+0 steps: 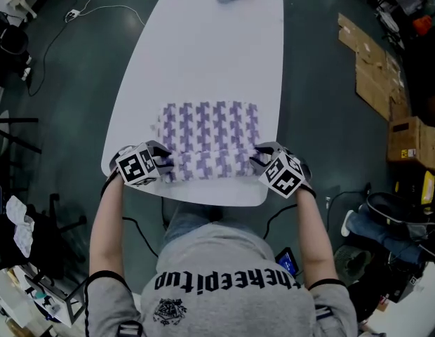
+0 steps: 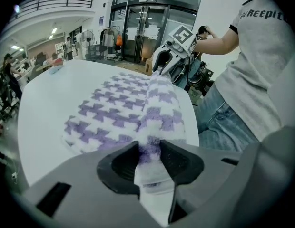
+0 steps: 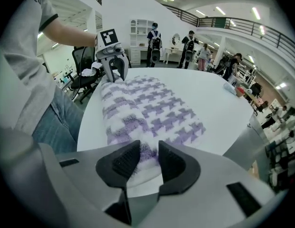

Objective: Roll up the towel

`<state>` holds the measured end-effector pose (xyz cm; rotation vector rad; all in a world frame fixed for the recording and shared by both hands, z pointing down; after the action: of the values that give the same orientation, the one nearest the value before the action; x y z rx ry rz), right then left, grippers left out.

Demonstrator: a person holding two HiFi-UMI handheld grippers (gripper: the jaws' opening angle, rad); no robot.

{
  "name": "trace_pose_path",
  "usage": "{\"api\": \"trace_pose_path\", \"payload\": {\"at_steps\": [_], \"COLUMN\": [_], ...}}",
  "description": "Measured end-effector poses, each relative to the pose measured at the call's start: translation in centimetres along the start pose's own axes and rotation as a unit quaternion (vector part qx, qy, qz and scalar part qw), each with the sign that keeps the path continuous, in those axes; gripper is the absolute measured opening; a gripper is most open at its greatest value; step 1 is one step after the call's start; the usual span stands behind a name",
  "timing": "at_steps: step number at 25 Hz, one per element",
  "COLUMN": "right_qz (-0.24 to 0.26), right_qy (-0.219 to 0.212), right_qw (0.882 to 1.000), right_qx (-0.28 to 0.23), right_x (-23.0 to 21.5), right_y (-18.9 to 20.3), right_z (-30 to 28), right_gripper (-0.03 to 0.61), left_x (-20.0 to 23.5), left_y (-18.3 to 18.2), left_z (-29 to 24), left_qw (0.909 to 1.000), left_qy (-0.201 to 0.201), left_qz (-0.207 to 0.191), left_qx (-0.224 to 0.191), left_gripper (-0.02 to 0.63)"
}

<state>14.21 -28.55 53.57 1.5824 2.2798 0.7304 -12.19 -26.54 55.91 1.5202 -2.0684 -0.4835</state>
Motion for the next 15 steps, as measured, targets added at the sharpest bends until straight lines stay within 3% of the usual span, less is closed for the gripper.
{"api": "trace_pose_path", "payload": {"at_steps": [5, 10, 15], "right_qz": [0.011, 0.028, 0.026], "right_qy": [0.034, 0.047, 0.066], "right_qw": [0.999, 0.998, 0.997], "right_qx": [0.007, 0.024, -0.007], "right_x": [-1.1, -1.5, -2.3], "right_y": [0.0, -1.2, 0.1], "right_z": [-1.8, -3.8, -0.1], "right_gripper": [0.114, 0.112, 0.112], "left_x": [2.0, 3.7, 2.2], "left_y": [0.4, 1.3, -2.3], "left_z": [-0.4, -0.2, 0.1], "left_qw": [0.9995, 0.9994, 0.9965], "left_qy": [-0.032, -0.035, -0.067], "left_qz": [0.007, -0.004, -0.033], "left_qx": [-0.007, -0.004, -0.038], "left_gripper": [0.147, 0.147, 0.147]}}
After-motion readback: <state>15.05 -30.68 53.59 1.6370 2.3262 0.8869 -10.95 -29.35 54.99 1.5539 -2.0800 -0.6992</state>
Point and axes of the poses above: the fingertips, and each gripper's own axes: z backward along the fingers, x to its left, y out of its underside, the point moved 4 cm from there along z, backward along the fingers, and after that the axes turned 6 degrees about -x, right-handed, at the moved point
